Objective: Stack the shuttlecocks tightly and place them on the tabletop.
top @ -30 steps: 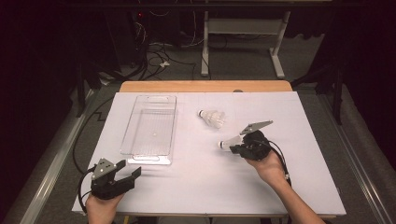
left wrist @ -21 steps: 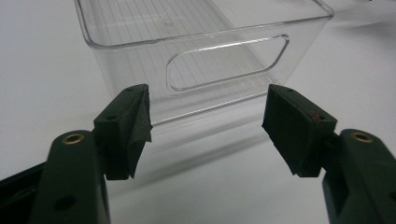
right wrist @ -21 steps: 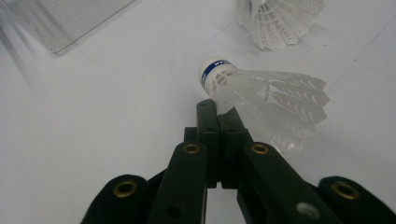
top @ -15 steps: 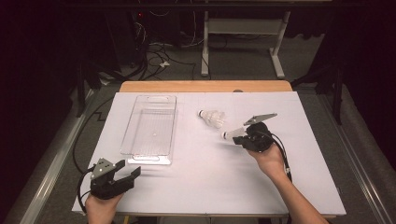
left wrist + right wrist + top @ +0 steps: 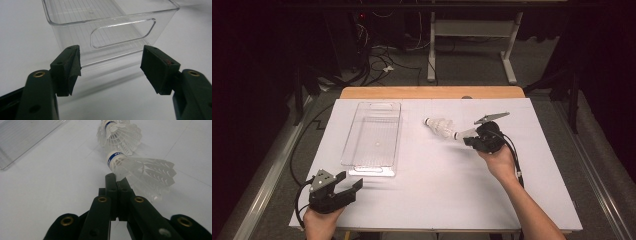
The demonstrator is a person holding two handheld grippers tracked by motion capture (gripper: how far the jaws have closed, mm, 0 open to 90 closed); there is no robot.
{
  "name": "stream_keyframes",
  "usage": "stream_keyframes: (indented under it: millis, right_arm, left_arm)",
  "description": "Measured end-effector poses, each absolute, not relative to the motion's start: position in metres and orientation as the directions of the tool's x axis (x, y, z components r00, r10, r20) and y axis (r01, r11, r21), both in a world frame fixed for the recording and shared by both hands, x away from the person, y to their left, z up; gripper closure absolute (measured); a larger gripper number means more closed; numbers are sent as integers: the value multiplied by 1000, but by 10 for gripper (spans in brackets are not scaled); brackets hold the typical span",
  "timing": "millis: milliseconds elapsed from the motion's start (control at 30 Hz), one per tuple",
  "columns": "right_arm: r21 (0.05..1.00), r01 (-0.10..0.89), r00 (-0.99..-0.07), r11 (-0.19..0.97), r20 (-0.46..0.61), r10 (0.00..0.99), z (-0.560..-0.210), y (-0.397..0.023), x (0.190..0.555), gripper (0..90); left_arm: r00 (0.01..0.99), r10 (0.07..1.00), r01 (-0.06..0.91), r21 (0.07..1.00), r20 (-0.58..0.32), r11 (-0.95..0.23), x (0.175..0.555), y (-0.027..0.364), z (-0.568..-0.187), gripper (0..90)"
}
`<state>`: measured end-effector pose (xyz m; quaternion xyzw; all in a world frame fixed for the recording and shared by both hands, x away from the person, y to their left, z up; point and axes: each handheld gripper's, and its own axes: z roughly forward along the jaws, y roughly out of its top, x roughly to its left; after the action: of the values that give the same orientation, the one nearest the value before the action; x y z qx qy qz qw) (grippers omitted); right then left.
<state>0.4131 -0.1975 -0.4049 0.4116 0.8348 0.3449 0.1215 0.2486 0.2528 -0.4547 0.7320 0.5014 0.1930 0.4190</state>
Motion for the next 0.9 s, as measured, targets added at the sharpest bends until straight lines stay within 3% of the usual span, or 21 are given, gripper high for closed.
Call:
stream_keyframes:
  millis: [900]
  right_arm:
    - [663,633,-594,400,85,800,-408,-193,443,900]
  left_arm:
    - [424,895,576,804,-139,-148,250,253,-455,329]
